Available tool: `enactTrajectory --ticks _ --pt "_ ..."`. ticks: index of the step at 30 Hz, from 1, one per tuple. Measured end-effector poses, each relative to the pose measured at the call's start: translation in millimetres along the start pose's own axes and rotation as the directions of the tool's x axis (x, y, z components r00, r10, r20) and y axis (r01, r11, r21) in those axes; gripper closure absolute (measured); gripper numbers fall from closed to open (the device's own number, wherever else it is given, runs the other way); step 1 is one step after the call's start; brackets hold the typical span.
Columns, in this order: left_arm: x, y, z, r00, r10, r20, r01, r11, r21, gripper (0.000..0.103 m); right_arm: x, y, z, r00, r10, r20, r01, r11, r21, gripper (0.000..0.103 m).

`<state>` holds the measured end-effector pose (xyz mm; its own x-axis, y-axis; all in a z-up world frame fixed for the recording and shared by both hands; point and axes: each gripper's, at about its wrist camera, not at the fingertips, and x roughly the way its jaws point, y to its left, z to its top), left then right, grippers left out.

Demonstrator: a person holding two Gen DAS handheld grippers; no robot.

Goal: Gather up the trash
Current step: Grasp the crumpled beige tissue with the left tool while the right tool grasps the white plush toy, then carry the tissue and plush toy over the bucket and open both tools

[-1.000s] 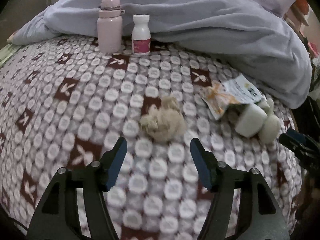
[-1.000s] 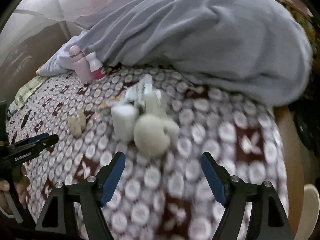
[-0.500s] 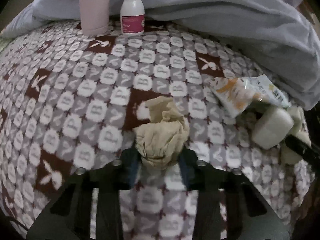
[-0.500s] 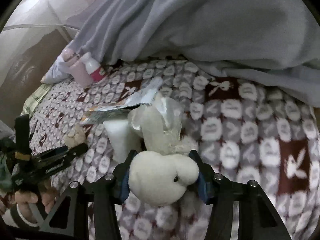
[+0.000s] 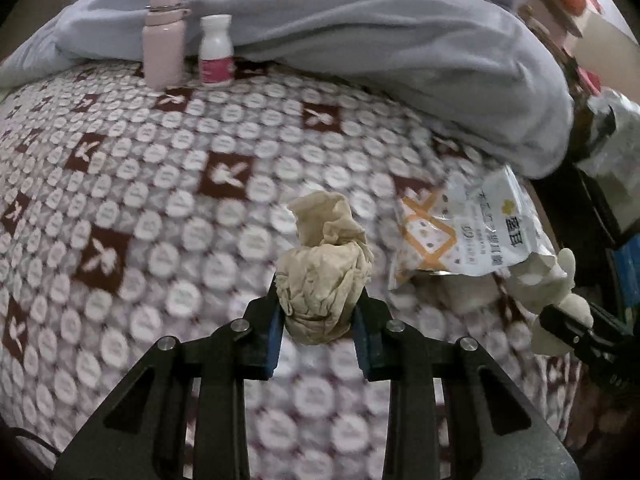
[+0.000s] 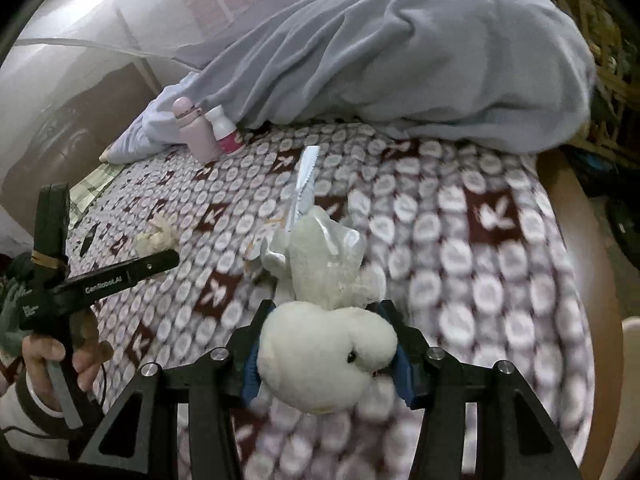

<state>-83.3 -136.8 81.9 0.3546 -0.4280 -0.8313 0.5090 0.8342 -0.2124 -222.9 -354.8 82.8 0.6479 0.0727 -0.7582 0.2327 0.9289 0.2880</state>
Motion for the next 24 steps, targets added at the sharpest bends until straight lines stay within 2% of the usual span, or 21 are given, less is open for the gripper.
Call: enactTrajectory --ticks 7,10,14,18,24 --pt "-14 -39 -21 1.000 -0.022 -0.001 0.022 0.998 0.051 0.076 -43 -13 -28 0.999 0.027 0.037 -0.030 0.997 0.068 0.053" --pt "-20 -50 -24 1.000 -0.027 0.001 0.027 0.998 0.064 0.076 -56 -12 -38 0.989 -0.142 0.036 0.142 0.990 -0.008 0.053" --pt "-27 -61 -28 0.999 -0.031 0.009 0.030 0.996 0.081 0.076 -70 -23 -47 0.974 -0.224 0.037 0.225 0.974 -0.023 0.053" --pt "-32 -72 -31 0.999 -0.034 0.010 0.033 0.995 0.096 0.076 -88 -41 -53 0.984 -0.171 0.055 0.168 0.985 0.046 0.053" --pt "-36 -94 -35 0.999 -0.049 0.009 0.048 0.991 0.126 0.076 -102 -52 -60 0.981 -0.174 0.082 0.168 0.983 0.078 0.053"
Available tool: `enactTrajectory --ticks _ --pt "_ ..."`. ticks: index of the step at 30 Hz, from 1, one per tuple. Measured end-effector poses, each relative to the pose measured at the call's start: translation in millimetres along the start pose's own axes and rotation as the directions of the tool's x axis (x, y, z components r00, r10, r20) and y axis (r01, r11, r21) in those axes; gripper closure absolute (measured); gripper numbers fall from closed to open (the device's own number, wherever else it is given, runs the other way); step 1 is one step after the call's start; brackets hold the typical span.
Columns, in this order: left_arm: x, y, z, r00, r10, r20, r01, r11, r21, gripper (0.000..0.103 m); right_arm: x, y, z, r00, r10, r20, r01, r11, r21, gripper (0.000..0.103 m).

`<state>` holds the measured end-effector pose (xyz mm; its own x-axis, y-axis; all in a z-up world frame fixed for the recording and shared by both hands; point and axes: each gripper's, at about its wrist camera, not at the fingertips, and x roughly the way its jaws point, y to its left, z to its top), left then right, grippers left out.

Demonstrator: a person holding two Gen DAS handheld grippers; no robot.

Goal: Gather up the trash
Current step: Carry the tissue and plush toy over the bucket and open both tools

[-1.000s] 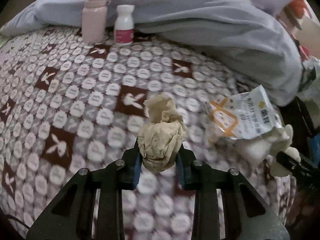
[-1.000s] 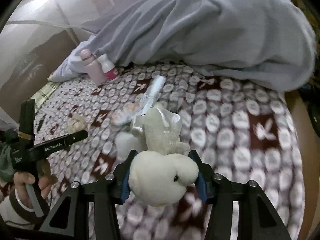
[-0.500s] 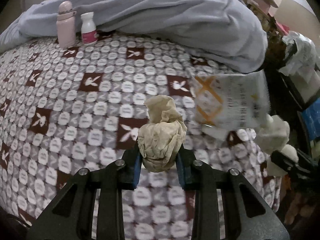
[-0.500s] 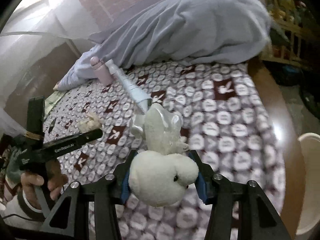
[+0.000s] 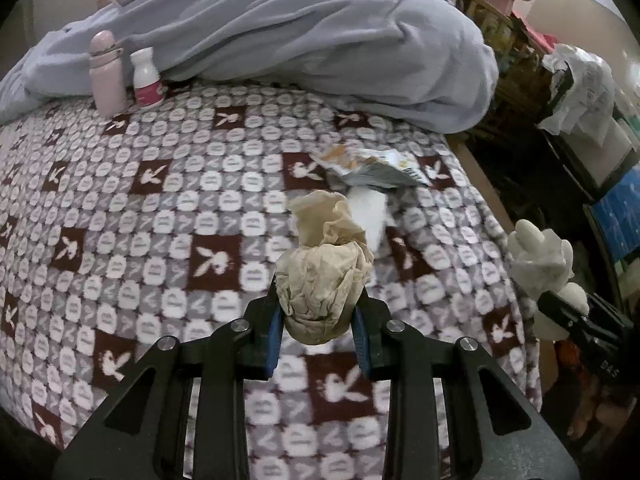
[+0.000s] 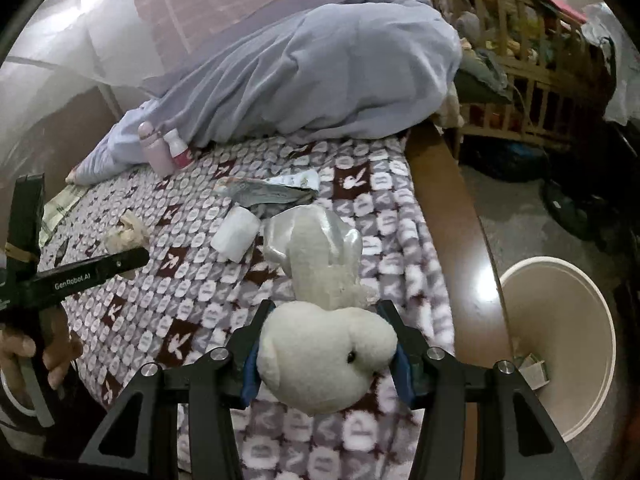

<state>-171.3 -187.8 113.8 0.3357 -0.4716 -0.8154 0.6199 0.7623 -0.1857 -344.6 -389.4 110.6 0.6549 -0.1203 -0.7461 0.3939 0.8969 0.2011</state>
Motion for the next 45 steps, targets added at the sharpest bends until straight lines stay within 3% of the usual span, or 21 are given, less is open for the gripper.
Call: enactTrajectory --ticks 19,27,45 --pt "8 -105 9 0.993 -0.114 -0.018 0.116 0.982 0.150 0.076 -40 -63 -5 0.995 -0.077 0.066 0.069 0.991 0.115 0.053" --pt "20 -163 12 0.979 -0.197 -0.049 0.203 0.955 0.217 0.076 -57 -106 -13 0.988 -0.135 0.070 0.120 0.975 0.187 0.053" --pt "54 -273 6 0.946 -0.286 -0.151 0.321 0.890 0.323 0.076 -72 -189 -40 0.970 -0.242 0.024 0.221 0.918 0.329 0.053"
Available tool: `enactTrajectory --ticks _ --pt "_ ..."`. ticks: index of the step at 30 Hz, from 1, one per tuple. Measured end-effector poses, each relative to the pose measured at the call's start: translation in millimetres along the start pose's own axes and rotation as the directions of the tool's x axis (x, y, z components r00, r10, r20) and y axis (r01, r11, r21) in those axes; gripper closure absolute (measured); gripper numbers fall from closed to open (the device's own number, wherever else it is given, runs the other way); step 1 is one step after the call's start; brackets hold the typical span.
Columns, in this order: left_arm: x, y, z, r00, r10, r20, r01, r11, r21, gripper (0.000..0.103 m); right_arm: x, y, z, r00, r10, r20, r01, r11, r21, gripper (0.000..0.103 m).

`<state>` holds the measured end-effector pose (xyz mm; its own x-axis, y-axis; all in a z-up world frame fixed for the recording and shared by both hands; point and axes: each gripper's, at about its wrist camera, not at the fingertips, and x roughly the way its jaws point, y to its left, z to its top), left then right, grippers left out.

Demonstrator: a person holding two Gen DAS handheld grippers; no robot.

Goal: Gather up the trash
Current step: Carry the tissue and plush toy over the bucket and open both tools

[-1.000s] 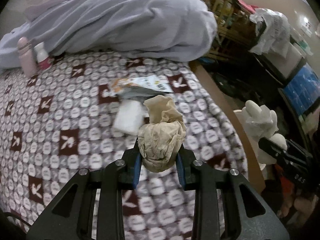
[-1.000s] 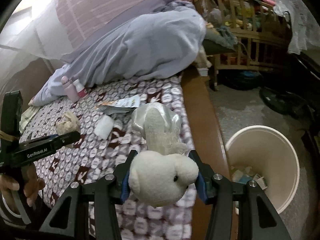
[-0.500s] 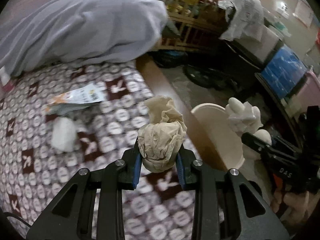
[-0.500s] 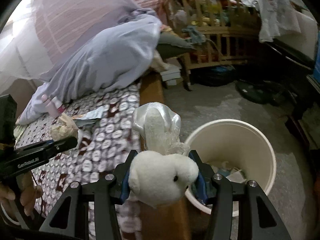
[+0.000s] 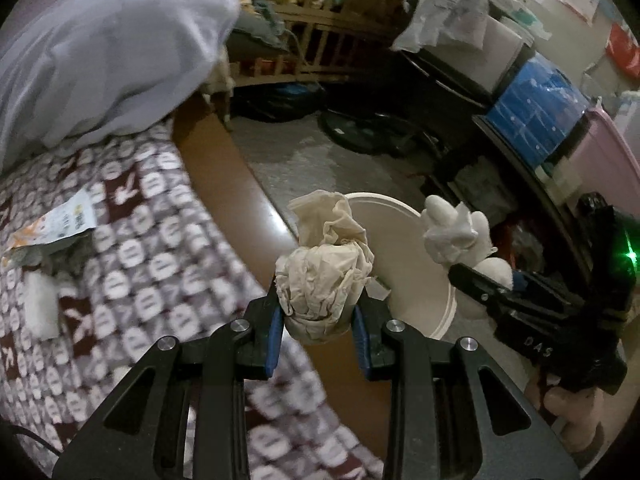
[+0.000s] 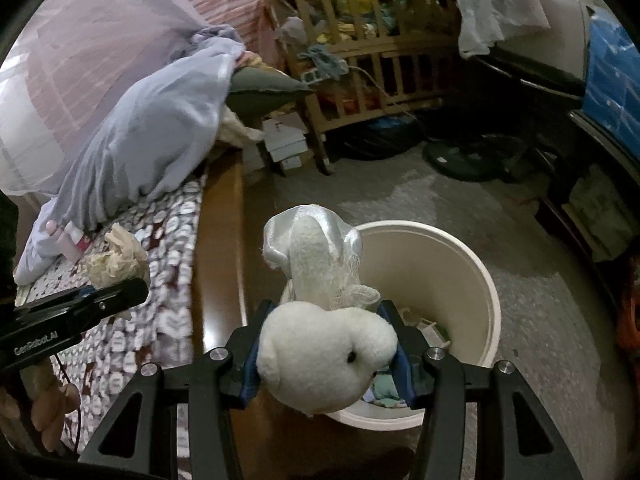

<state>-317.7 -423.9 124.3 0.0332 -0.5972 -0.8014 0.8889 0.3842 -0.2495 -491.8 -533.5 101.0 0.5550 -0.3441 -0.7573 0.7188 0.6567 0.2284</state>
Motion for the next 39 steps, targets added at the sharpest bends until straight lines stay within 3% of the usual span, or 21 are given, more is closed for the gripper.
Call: enactTrajectory --ticks 12,39 --pt "35 -28 9 0.999 -0.010 -0.040 0.011 0.999 0.040 0.076 13 -26 0 0.999 -0.028 -0.025 0.029 0.999 0.038 0.052" --pt "69 -34 16 0.994 -0.047 -0.094 0.051 0.998 0.045 0.076 32 -47 4 0.997 -0.051 -0.049 0.054 0.996 0.066 0.052"
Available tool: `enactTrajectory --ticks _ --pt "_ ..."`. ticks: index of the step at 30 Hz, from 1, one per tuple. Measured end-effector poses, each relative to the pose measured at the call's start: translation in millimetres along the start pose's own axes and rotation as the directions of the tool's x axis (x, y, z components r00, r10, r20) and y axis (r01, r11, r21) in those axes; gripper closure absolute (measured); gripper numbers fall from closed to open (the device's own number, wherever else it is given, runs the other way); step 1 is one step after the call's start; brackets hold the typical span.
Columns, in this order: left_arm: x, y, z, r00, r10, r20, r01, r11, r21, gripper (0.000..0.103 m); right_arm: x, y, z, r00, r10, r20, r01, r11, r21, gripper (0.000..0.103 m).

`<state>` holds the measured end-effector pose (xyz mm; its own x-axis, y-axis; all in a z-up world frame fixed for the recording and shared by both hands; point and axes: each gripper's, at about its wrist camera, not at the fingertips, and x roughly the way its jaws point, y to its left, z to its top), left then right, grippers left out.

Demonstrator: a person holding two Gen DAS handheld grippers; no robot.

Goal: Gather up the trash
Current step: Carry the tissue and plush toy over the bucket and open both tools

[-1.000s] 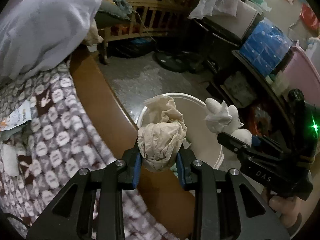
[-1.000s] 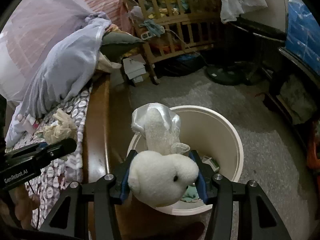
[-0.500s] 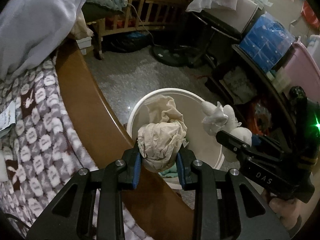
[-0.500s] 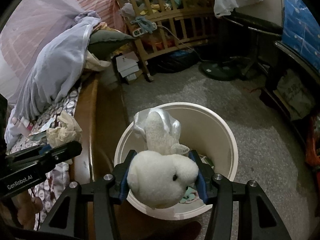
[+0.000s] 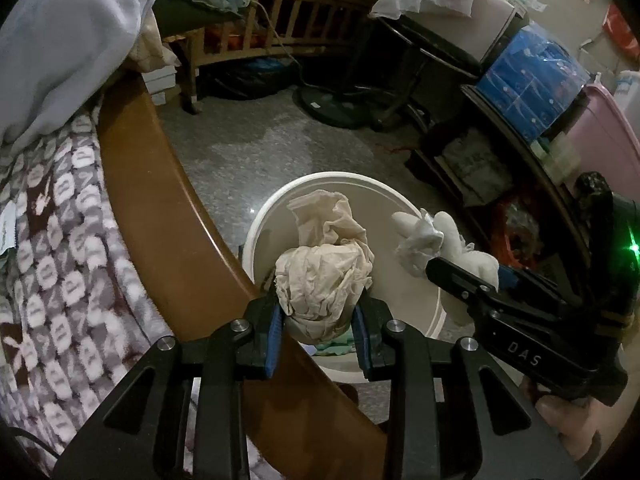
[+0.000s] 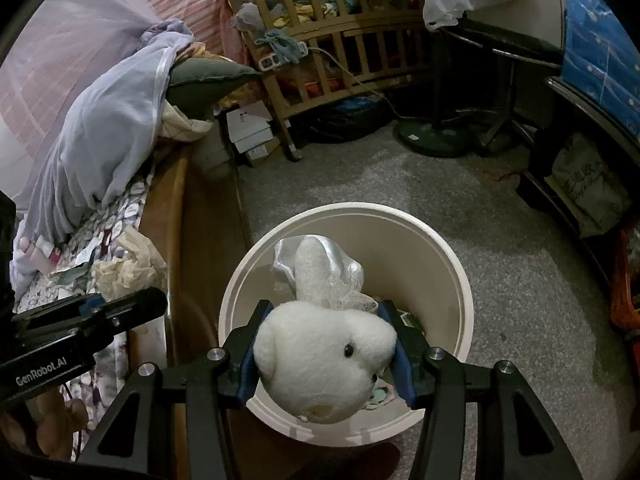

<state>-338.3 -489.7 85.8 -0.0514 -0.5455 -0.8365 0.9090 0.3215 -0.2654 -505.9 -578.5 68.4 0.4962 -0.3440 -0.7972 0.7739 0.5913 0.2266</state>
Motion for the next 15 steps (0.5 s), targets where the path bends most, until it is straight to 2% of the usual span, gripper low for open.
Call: enactTrajectory --ticks 5,6,8,9,10,12,15 --pt "4.9 -6.2 1.9 1.000 -0.027 -0.005 0.027 1.000 0.008 0.075 1.2 -1.9 1.6 1.000 -0.005 0.003 0.005 1.000 0.010 0.052" --pt "5.1 -8.1 2.6 0.999 -0.032 -0.003 0.033 0.999 0.010 0.071 1.6 -2.5 2.6 1.000 -0.009 0.006 0.009 1.000 0.018 0.052" --pt "5.4 -9.5 2.4 0.998 -0.057 -0.002 0.057 0.998 0.010 0.061 0.2 -3.9 4.7 1.000 -0.010 0.018 0.010 1.000 0.027 0.044" --pt "5.3 -9.4 2.1 0.998 -0.068 -0.002 0.068 0.998 0.006 0.053 -2.0 -3.9 5.1 1.000 -0.010 0.029 0.009 1.000 0.029 0.035" --pt "4.3 -8.5 1.5 0.996 -0.086 0.002 0.086 0.996 -0.003 0.047 -4.9 -4.2 5.6 0.999 -0.014 0.046 0.013 0.999 0.035 0.030" --pt "3.4 -7.2 0.8 0.996 -0.093 0.003 0.093 0.996 -0.014 0.046 -8.2 -5.8 6.6 0.998 -0.020 0.058 0.017 0.999 0.050 0.028" --pt "1.1 -1.7 -1.3 0.997 -0.074 -0.009 0.074 0.997 -0.022 0.046 -4.4 -4.0 6.0 1.000 -0.003 0.028 0.002 0.998 0.055 0.028"
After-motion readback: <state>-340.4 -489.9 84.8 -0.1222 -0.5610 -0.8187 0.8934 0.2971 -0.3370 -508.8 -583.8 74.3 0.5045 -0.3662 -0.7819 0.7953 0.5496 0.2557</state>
